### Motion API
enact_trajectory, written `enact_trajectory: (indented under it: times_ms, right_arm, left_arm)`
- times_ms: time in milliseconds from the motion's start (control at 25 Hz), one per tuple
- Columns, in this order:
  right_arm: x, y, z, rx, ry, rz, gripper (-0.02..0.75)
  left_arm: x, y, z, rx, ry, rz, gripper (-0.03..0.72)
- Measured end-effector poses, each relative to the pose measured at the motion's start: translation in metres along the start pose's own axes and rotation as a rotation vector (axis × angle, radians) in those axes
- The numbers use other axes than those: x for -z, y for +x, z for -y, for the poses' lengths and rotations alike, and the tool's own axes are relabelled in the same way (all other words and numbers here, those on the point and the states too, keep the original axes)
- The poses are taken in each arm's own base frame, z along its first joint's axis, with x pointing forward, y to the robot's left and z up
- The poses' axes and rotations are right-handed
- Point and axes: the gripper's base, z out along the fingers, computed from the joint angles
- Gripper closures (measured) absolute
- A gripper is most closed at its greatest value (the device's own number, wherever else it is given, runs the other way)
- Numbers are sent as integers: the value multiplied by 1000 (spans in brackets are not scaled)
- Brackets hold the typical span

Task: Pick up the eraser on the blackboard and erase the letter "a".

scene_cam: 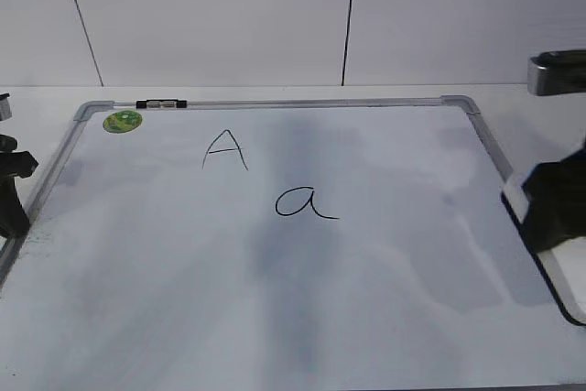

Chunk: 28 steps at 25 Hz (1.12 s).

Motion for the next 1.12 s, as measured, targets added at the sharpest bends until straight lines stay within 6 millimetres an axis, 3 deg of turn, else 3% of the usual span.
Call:
enact_trajectory:
  times_ms: [360, 720, 1120]
  right_arm:
    - [-40, -65, -50, 143, -23, -62, 197]
    - [-77, -127, -68, 165, -17, -106, 197]
    - [-111, -161, -92, 208, -23, -133, 197]
  left_arm:
    - [0, 0, 0, 0, 0, 0, 641]
    - [0, 0, 0, 0, 1, -1, 639]
    - [0, 0, 0, 0, 1, -1, 633]
